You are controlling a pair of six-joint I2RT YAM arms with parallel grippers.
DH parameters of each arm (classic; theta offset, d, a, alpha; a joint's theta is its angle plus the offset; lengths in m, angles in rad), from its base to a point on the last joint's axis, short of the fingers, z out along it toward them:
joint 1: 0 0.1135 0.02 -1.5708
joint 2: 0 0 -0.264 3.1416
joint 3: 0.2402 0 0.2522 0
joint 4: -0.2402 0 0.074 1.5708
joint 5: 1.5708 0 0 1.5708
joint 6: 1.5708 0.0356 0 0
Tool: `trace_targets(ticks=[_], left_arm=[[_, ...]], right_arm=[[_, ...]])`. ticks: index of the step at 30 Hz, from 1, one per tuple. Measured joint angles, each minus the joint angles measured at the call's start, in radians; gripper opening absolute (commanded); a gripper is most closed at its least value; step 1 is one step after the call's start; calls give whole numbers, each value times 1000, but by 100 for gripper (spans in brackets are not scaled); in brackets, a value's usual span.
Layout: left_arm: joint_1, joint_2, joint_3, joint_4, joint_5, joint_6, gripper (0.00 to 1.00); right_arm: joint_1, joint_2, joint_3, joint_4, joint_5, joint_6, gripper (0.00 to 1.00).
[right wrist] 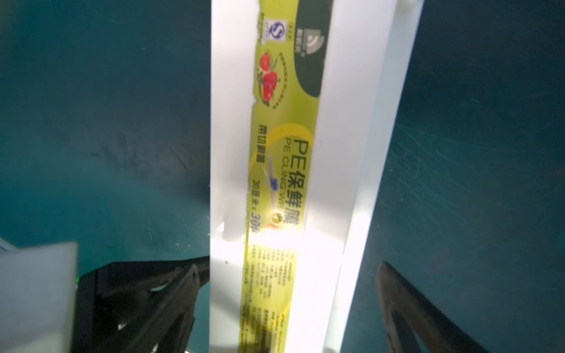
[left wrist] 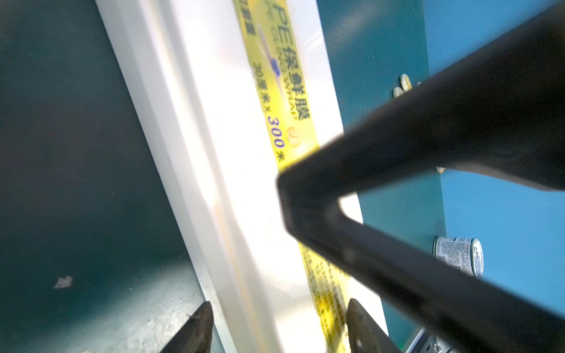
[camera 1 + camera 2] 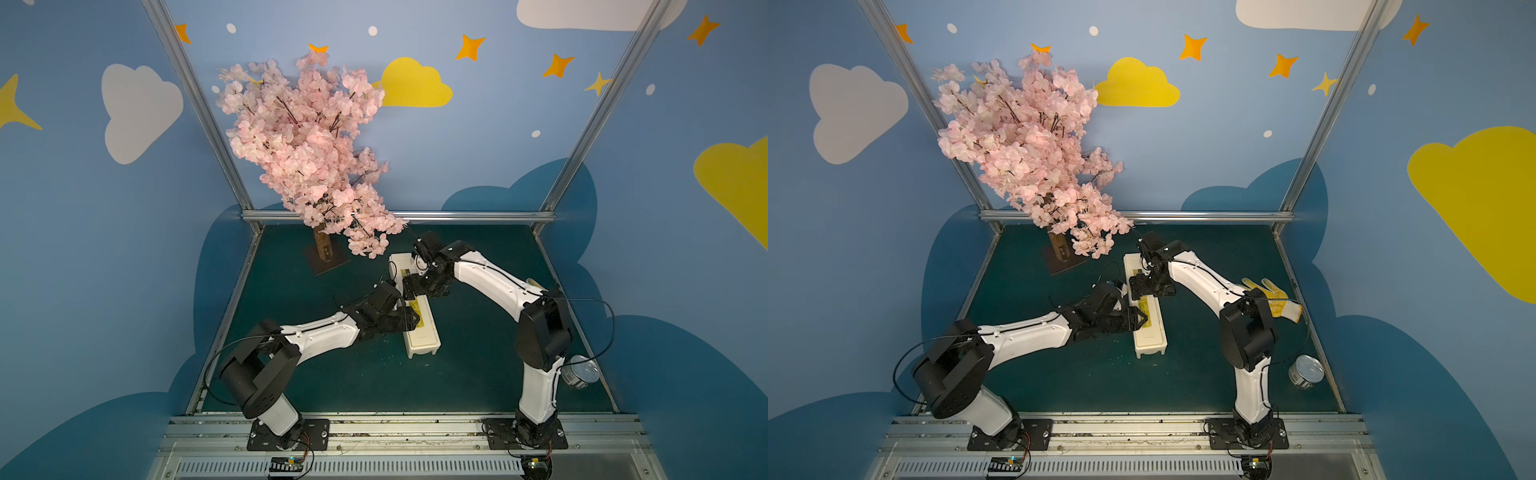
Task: Put plastic wrap rolls into dispensers
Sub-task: Close the lid on the plastic wrap cutting box.
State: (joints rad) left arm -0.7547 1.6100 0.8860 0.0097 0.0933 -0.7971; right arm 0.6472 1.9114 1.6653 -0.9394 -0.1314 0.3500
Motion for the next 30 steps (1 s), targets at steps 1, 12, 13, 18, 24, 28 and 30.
trace_targets(ticks=[1,12,13,18,24,28,30], left_arm=[[0,0,0,1,0,5,68],[6,-23,-17,0,11,60,65],[9,-23,-17,0,16,67,65],[29,-29,-21,-5,40,89,65],[40,-37,-30,-5,50,94,65],[45,-40,-31,-9,55,95,65],[48,-41,-31,-10,58,97,64]], right_arm=[[-5,-21,-17,-5,0,-2,88],[-26,-261,-229,-23,-36,-33,77],[-25,-274,-248,-23,-43,-36,77],[-15,-285,-309,-12,-67,-43,76],[-2,-271,-313,18,-95,-51,68],[26,-263,-310,22,-98,-68,58],[35,-263,-311,23,-101,-76,48]])
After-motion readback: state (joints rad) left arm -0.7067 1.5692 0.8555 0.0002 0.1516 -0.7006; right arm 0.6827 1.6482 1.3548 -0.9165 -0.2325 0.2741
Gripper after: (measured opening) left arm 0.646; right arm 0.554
